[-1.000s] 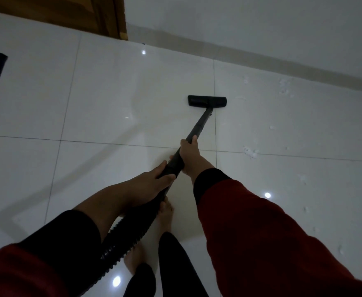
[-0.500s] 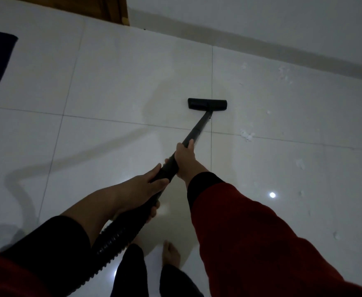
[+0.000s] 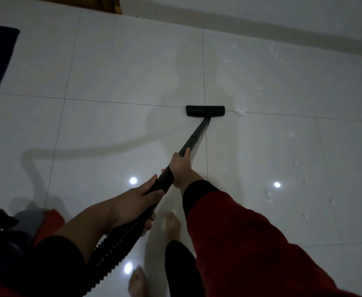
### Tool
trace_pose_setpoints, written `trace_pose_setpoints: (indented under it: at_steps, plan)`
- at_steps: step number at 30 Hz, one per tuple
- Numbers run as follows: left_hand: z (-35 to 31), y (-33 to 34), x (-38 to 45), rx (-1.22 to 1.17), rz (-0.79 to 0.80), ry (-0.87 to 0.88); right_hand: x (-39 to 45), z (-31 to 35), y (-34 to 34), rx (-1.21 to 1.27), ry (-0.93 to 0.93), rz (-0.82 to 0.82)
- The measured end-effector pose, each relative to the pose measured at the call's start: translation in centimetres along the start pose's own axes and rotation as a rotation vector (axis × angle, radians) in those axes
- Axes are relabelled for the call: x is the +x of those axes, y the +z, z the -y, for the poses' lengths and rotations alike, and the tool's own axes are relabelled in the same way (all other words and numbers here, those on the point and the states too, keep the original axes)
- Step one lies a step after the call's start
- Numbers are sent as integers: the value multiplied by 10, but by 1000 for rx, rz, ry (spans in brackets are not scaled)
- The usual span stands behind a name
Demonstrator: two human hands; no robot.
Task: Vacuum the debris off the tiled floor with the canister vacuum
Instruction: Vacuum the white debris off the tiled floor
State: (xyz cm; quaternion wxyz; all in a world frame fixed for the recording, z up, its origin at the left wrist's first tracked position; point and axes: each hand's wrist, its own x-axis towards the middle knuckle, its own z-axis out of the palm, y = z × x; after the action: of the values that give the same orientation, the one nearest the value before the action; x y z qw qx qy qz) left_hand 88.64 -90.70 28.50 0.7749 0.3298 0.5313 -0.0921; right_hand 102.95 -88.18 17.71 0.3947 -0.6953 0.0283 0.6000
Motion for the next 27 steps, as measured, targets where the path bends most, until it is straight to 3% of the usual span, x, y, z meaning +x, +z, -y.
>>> trace_pose_setpoints:
  at_steps: [14,27]
  plan:
    - [125,25,-67,159,12,-19,-90,-129,-24,69,13,-52]
    - [191,55,-115,134,17,-88,-148,-196,-46,51,40,-51]
